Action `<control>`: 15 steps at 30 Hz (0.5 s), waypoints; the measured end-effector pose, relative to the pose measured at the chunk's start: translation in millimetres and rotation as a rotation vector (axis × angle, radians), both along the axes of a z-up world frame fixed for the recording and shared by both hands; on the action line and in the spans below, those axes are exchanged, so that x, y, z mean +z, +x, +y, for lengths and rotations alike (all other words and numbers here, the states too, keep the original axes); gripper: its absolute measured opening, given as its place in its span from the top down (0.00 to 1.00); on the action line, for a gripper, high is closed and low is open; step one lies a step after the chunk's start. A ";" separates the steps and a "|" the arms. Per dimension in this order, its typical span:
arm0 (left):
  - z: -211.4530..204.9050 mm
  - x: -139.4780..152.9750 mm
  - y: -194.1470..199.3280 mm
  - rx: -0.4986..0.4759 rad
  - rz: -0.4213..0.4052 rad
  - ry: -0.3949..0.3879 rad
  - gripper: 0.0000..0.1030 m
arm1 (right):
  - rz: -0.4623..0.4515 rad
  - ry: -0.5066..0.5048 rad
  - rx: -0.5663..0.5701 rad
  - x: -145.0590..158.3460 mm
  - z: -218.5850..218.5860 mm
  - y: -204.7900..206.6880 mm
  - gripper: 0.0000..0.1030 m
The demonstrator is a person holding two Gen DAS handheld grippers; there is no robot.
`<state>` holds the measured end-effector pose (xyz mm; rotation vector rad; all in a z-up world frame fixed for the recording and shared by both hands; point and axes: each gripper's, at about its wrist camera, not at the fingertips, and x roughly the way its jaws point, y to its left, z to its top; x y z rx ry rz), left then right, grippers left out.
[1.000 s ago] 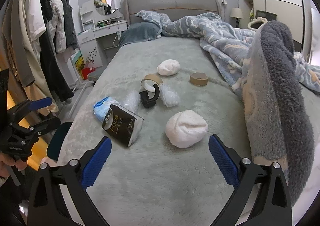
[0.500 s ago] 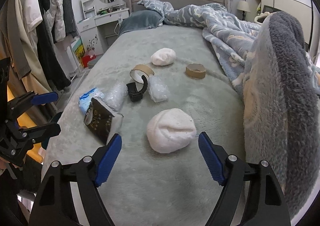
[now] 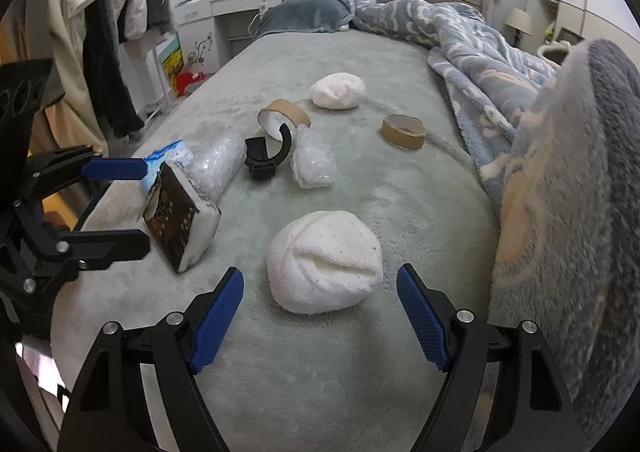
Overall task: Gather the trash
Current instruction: 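Grasp the black tissue pack with the left tool while the right tool grasps the white tissue ball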
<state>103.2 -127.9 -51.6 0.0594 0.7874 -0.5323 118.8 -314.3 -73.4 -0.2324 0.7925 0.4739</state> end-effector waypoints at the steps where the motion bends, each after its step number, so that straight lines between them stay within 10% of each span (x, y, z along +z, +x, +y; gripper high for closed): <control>1: -3.1 -1.4 1.6 -0.004 0.001 0.008 0.11 | -0.001 -0.003 0.006 -0.1 -0.1 1.5 0.22; 15: -13.6 -20.6 25.6 0.020 0.062 0.084 0.22 | 0.041 -0.033 0.043 -11.5 2.2 17.6 0.22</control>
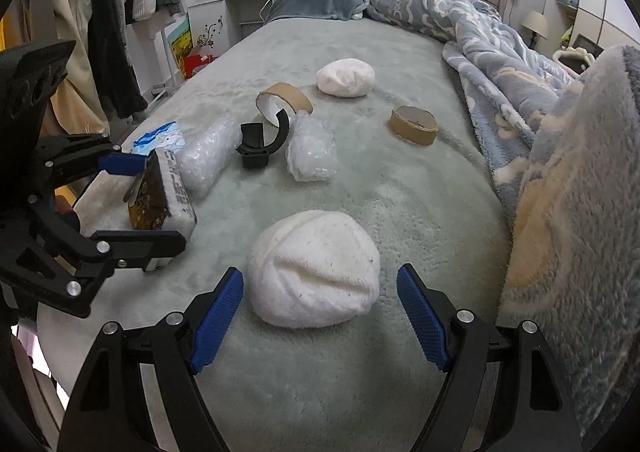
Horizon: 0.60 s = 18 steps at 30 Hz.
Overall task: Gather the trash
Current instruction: 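Grasp the black tissue pack with the left tool while the right tool grasps the white tissue ball, then carry the black pack and white tissue ball with both tools over the green bin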
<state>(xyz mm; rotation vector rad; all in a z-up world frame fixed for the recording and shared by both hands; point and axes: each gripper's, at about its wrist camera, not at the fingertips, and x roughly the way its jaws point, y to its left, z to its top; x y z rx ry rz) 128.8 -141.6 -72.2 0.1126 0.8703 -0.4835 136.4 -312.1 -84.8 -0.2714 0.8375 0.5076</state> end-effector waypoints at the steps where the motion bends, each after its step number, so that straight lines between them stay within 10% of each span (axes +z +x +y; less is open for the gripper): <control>1: -0.6 0.0 0.1 -0.002 0.001 0.000 0.23 | 0.005 -0.004 0.001 -1.4 0.6 0.9 0.22; 9: 2.3 6.0 -1.6 -0.011 -0.008 -0.035 0.28 | 0.020 0.004 -0.012 -4.8 4.7 6.7 0.23; 18: 11.0 29.4 -15.1 -0.045 -0.094 -0.140 0.28 | 0.028 0.070 -0.081 7.6 4.6 17.1 0.49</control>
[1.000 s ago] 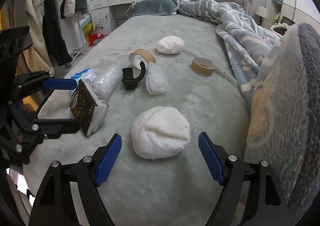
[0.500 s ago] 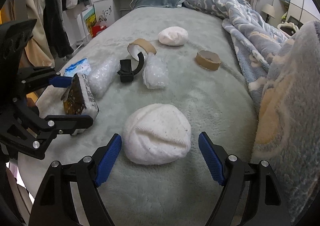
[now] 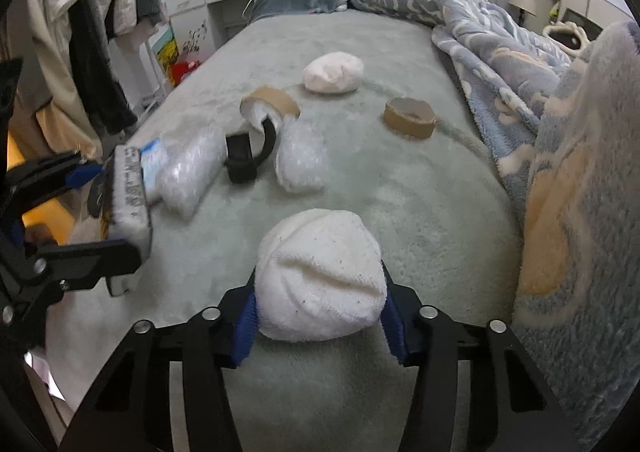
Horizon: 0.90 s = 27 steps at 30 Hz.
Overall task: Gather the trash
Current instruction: 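Carry the black pack and white tissue ball with both tools over the green bin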
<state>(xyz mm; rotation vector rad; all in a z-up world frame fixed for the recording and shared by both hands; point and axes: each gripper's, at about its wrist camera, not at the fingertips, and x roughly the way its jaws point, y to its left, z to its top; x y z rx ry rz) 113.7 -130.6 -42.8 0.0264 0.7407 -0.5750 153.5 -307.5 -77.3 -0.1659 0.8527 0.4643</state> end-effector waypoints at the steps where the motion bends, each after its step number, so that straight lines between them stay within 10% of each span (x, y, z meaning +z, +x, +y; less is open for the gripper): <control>1: 3.3 4.2 -1.5 0.006 -0.017 -0.009 0.28 | -0.008 0.012 -0.010 4.5 1.1 0.5 0.49; 27: 158.9 22.4 -3.6 0.319 -0.085 0.019 0.27 | -0.134 0.131 -0.052 68.5 127.1 11.5 0.49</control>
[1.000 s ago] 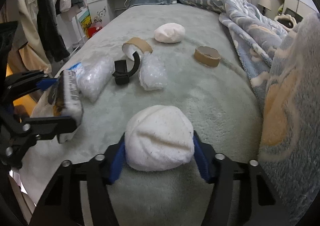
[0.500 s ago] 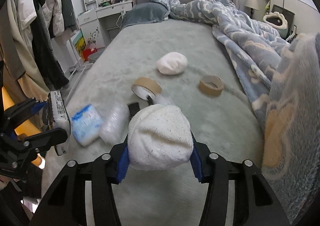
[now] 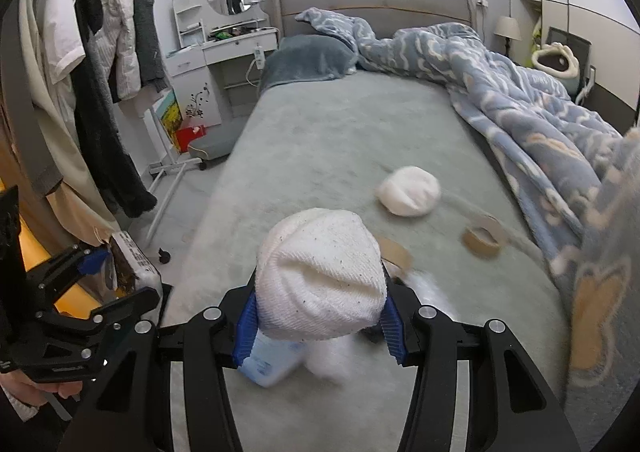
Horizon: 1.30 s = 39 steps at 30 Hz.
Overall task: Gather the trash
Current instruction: 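Carry the black pack and white tissue ball with both tools over the green bin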
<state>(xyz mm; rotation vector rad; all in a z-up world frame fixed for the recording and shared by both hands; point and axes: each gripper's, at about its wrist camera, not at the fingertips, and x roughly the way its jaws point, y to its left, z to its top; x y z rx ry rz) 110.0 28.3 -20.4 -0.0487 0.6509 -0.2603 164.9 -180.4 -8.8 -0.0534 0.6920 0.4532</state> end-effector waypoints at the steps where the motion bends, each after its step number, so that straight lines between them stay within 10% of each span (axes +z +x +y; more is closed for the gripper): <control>1: 10.3 -1.7 1.0 0.017 0.015 -0.011 0.27 | 0.002 0.005 0.006 0.1 5.6 -0.2 0.49; 39: 199.2 -147.4 -12.8 0.222 0.519 -0.010 0.27 | 0.139 -0.047 0.329 -48.1 250.6 -17.8 0.49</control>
